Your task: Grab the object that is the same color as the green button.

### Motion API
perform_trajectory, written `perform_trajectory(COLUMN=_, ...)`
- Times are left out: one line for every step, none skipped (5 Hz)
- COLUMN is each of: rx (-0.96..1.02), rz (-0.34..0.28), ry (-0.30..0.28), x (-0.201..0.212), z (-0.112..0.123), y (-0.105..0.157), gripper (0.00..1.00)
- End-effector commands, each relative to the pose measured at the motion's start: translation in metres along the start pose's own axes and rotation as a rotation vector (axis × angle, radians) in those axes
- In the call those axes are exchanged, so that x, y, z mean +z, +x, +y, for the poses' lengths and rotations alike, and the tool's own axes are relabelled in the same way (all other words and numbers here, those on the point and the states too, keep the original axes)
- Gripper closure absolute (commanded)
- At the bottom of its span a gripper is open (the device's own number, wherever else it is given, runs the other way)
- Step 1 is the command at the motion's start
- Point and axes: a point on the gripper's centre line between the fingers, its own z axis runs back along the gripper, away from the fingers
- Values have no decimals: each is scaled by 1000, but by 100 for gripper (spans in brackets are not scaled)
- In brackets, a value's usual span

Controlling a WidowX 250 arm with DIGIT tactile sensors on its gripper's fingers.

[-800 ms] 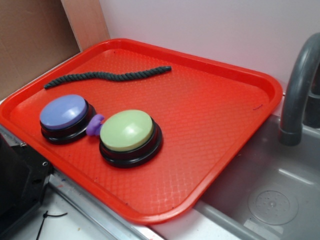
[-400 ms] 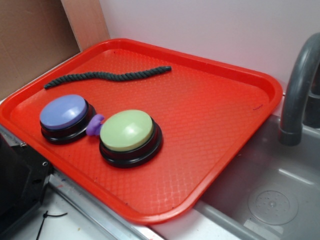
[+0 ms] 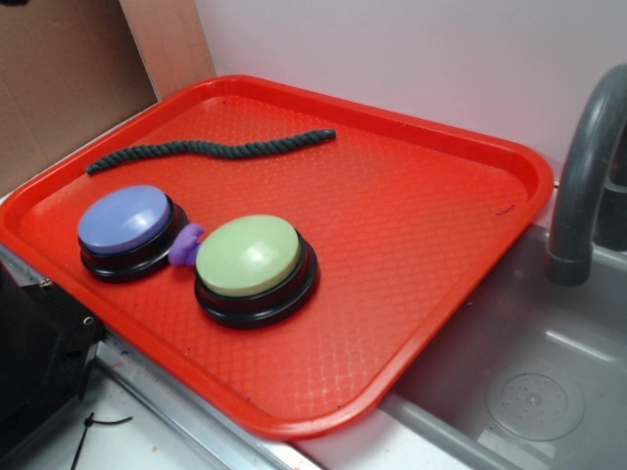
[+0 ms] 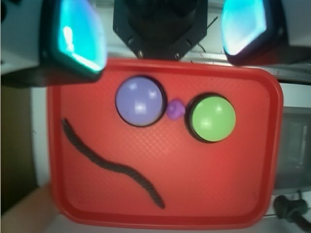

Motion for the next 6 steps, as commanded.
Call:
perform_trajectory(rx=-132, rz=-34, ry=29, x=-55, z=75, y=34, gripper=0)
perform_trajectory(rx=-168, rz=-27, ry=36, x=-82, z=107, y=44, gripper=0)
perform_trajectory(rx=-191, rz=-34, ry=88, x=-101, z=125, y=58, gripper=0)
perform_trajectory(rx=-197, rz=-33, ry=112, x=-125, z=138, y=62, gripper=0)
perform_trajectory(rx=-195, rz=-23, ry=129, x=-144, z=147, y=64, gripper=0)
perform_trajectory(rx=-212, rz=9, ry=141, x=-162, z=149, y=61, gripper=0)
